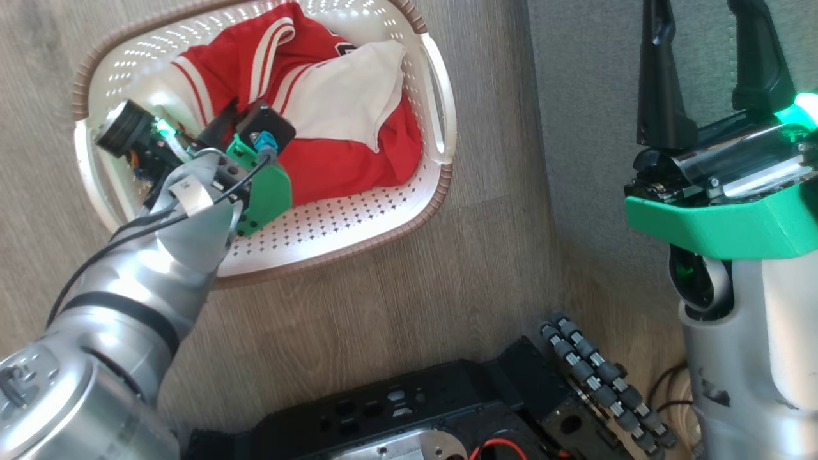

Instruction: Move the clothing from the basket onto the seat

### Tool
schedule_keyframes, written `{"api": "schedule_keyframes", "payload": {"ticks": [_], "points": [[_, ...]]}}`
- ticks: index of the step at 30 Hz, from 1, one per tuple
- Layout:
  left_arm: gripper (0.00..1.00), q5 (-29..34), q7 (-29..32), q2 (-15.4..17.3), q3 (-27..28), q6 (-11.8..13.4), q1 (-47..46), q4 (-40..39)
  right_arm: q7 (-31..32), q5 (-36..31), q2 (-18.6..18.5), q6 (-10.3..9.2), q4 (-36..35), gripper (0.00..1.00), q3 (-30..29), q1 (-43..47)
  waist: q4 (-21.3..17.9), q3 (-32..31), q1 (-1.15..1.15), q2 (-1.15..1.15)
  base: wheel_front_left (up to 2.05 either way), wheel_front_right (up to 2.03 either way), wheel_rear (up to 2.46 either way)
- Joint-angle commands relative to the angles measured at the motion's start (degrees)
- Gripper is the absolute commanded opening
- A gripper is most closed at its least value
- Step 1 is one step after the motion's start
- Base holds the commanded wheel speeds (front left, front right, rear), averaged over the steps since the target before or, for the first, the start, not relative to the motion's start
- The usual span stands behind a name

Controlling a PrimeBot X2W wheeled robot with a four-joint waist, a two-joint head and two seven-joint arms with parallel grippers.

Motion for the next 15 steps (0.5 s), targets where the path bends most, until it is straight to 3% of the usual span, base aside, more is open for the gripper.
{"api": "schedule_keyframes", "payload": {"ticks": [1, 15], "points": [[0.00, -0.5, -0.8, -0.1, 1.1, -0.1, 0.7, -0.5, -0.4, 0.2, 0.1, -0.02, -1.4, 1.00, 0.9, 1.1, 0.4, -0.8, 0.00, 0.00, 0.00, 0.00, 0.00], [0.00, -5.4, -8.6, -3.6, 3.0, -3.9, 3.8, -2.3, -0.4, -2.4, 0.1, -0.02, 3.5, 1.00, 0.2, 3.4, 4.0, -13.3, 0.00, 0.00, 0.00, 0.00, 0.00]]}}
